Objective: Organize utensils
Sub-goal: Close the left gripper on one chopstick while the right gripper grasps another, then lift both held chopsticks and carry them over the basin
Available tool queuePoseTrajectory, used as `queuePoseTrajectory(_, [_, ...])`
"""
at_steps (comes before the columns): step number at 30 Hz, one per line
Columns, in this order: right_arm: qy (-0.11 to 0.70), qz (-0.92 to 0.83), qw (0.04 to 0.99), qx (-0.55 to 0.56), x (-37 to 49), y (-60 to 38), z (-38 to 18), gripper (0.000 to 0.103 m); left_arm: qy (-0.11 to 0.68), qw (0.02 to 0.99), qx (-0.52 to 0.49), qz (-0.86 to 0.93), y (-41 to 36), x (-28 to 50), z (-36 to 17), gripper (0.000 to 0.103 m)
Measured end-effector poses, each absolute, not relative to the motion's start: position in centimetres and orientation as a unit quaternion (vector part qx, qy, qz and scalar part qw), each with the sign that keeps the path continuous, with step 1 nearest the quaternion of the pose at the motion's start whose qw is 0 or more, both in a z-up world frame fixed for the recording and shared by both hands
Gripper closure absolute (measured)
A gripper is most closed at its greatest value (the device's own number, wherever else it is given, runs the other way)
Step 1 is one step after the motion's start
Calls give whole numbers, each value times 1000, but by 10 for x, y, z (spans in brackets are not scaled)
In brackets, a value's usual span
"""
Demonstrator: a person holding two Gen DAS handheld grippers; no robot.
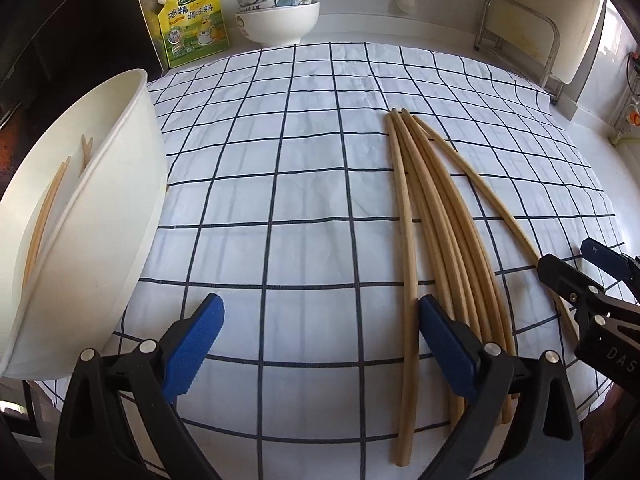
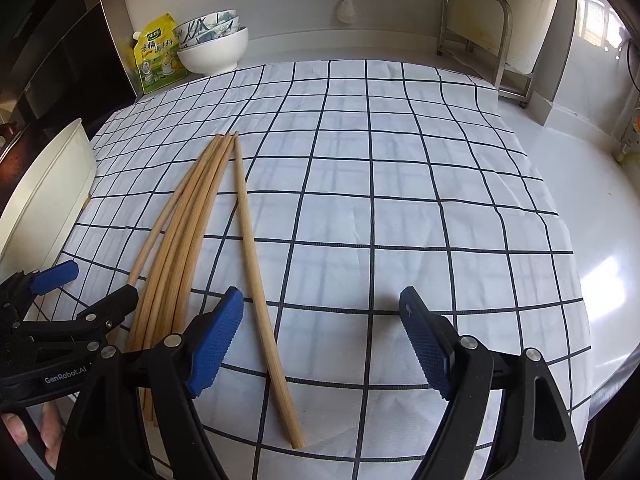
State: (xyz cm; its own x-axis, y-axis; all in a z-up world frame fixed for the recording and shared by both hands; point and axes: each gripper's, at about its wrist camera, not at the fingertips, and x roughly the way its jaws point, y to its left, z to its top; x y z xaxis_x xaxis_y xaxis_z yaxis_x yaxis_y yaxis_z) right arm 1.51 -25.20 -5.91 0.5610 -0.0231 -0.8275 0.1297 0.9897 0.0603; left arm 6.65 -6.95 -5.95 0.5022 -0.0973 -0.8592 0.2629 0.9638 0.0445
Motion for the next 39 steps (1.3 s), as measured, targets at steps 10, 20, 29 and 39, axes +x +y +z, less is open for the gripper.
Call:
queuePoseTrajectory(10, [460, -51, 886, 15, 29, -238, -62, 27, 490, 863, 74, -95, -67, 81, -59, 9])
queuePoseTrajectory(20, [453, -15, 891, -8, 28, -225, -62, 61, 481, 864, 72, -133, -85, 84, -54, 56])
queuePoseTrajectory(29, [460, -1, 887, 34, 30, -232, -59, 97, 499, 848, 42, -172, -84, 82, -50, 95])
queuePoseTrajectory(39, [437, 11, 896, 79, 22, -233, -32, 97, 490, 849, 19, -195, -69, 72, -24, 96])
